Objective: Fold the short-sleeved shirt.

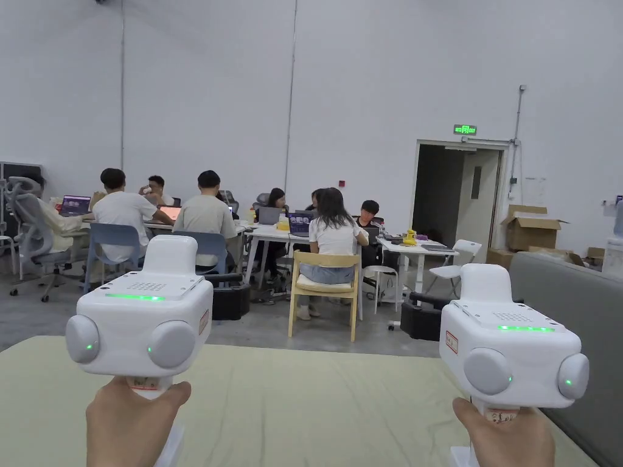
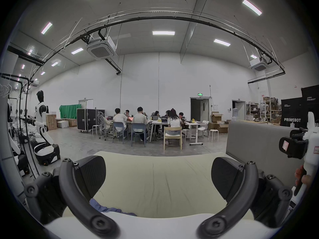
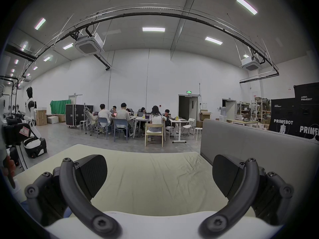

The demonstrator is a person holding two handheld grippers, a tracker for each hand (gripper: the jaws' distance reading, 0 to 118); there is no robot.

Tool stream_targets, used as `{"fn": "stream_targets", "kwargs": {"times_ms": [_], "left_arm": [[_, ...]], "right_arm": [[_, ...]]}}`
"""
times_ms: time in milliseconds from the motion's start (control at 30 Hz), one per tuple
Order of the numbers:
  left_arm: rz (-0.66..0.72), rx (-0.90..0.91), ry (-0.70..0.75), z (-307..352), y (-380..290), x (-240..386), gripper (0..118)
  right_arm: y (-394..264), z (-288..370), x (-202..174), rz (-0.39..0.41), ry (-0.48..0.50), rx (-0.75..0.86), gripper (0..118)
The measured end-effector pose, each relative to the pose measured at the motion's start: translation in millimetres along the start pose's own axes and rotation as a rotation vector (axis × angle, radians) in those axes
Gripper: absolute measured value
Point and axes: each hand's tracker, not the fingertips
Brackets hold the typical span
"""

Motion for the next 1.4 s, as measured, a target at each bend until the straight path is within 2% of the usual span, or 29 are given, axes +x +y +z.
{"fn": "stream_targets", "kwargs": {"times_ms": [400, 767, 967, 1400], "left_arm": [[-0.012, 0.012, 0.000, 3, 1, 3, 118], [-0.001, 0.003, 0.016, 4, -1, 0, 118], [-0.001, -0.003, 0.008, 2, -2, 0, 118], [-0.006, -0.002, -0.001, 7, -3, 1, 118]], "right_arm": [[-1, 1, -6, 0.040, 0.001, 0.009, 118], [-1, -1, 0, -0.029, 0.008, -0.006, 118], [-3, -3, -7, 0.004, 0.020, -0.012, 118], [-4, -4, -9, 0.012, 0.027, -0.011, 118]]}}
